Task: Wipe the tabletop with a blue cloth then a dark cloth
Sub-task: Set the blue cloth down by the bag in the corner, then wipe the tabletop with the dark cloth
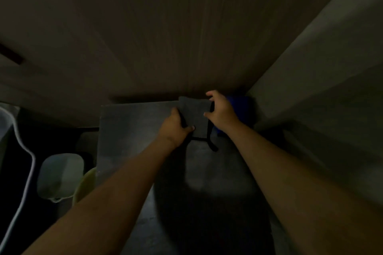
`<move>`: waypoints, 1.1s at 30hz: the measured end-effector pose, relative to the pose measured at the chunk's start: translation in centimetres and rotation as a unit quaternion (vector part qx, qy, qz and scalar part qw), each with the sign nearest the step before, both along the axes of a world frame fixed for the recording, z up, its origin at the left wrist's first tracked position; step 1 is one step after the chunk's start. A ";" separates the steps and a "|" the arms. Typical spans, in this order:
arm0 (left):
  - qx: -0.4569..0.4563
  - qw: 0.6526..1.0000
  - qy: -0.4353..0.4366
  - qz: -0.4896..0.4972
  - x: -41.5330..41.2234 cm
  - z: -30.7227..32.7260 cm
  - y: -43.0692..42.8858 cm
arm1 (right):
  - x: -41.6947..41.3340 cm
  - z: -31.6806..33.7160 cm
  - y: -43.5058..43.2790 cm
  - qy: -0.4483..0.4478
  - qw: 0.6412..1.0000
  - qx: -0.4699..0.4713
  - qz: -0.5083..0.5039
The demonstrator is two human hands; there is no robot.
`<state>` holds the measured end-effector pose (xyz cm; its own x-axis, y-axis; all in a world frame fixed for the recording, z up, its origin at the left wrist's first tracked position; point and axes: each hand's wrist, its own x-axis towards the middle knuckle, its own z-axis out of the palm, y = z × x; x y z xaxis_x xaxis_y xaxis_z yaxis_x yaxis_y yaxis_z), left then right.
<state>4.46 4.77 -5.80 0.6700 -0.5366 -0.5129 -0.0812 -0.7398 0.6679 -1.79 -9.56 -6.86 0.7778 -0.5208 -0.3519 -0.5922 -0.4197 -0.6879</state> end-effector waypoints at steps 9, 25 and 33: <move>0.043 0.929 -0.289 -0.228 -0.4 -0.7 3.1 | -1.8 2.5 2.6 -0.007 0.965 -0.230 0.125; 0.226 0.851 -0.246 -0.405 -2.8 -0.5 0.1 | -2.3 2.1 4.4 0.311 0.863 -0.247 0.313; 0.266 0.829 -0.231 -0.435 -2.0 0.1 -0.4 | -2.0 2.6 3.9 0.317 0.874 -0.195 0.314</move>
